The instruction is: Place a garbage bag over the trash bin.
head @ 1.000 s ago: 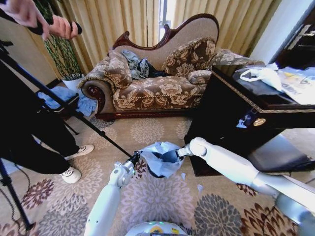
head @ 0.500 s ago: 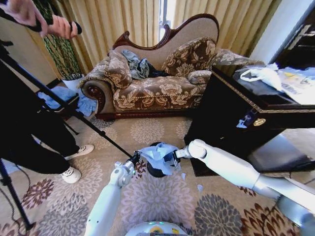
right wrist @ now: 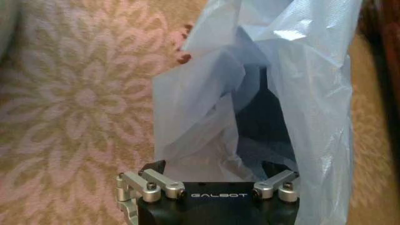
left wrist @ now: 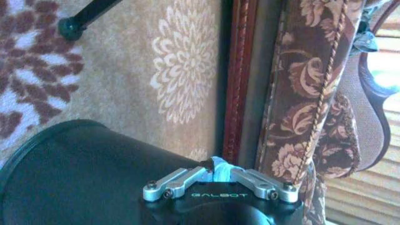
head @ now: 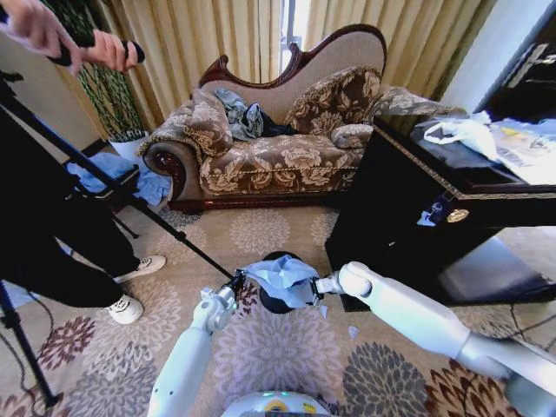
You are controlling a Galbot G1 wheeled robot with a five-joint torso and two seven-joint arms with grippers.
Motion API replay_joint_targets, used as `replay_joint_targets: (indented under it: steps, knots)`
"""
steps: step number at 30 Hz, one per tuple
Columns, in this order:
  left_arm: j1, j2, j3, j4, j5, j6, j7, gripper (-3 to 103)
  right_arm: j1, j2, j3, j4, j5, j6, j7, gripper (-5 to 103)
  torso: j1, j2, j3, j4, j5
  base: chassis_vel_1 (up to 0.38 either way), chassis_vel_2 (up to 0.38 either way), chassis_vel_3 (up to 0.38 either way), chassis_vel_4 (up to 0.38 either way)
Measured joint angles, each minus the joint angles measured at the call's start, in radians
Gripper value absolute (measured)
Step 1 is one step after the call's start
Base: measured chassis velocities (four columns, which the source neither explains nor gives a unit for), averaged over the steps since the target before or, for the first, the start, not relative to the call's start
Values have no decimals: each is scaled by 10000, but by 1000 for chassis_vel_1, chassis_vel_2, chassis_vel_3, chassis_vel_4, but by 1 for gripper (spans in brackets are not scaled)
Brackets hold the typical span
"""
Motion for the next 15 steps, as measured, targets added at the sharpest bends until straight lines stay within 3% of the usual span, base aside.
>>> replay_joint_targets:
  steps: [7, 15]
  knots:
    - [-210, 241, 113, 244, 345, 95, 692, 0, -555, 59, 387, -40, -335, -92, 1006, 100, 0, 0, 0, 2, -2, 0, 0, 0, 0]
    - [-756, 351, 283, 898, 966, 241, 1561, 0, -1420, 289, 1405, -231, -1060, -84, 1422, 100, 0, 0, 0, 1, -1, 0, 0, 0, 0]
